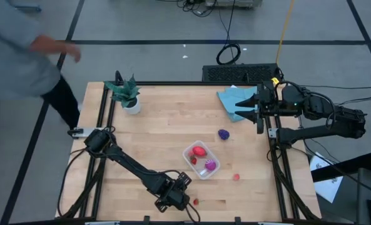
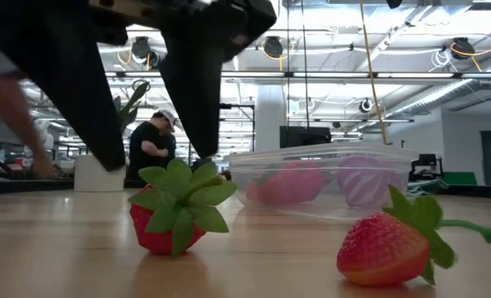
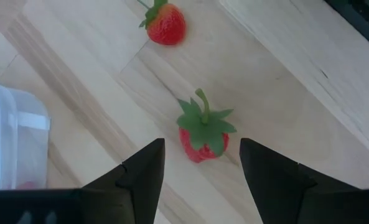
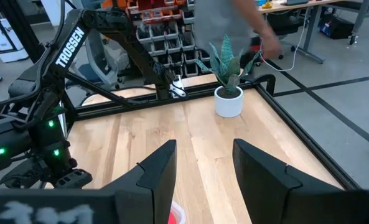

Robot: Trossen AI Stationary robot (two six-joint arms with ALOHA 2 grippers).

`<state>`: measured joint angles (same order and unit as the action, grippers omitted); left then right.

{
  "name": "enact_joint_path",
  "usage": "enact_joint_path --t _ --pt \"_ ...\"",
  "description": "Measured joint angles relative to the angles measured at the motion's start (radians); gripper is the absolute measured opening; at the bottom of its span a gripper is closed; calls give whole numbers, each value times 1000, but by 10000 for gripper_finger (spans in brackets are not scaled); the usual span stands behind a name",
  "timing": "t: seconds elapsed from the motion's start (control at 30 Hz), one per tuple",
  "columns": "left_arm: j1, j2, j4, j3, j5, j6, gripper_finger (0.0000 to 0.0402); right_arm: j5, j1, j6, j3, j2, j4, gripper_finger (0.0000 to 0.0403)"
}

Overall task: Pick and placing Produce into tupperware
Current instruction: Put the top strawberry into the transparent container

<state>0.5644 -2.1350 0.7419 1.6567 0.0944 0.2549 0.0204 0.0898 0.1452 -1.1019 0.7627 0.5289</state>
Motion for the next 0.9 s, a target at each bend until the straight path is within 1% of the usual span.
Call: enact_joint_path --t 0.2,0.33,0.6,0.9 --pt "-1 -43 -8 -1 -6 9 214 0 0 0 0 0 1 151" --pt "-3 -48 -15 -1 11 15 214 0 0 0 0 0 4 151" --pt "-17 -48 -50 -1 10 12 214 0 0 0 0 1 7 151" --pt "-21 -59 -61 -1 -45 -14 214 0 0 0 0 1 7 151"
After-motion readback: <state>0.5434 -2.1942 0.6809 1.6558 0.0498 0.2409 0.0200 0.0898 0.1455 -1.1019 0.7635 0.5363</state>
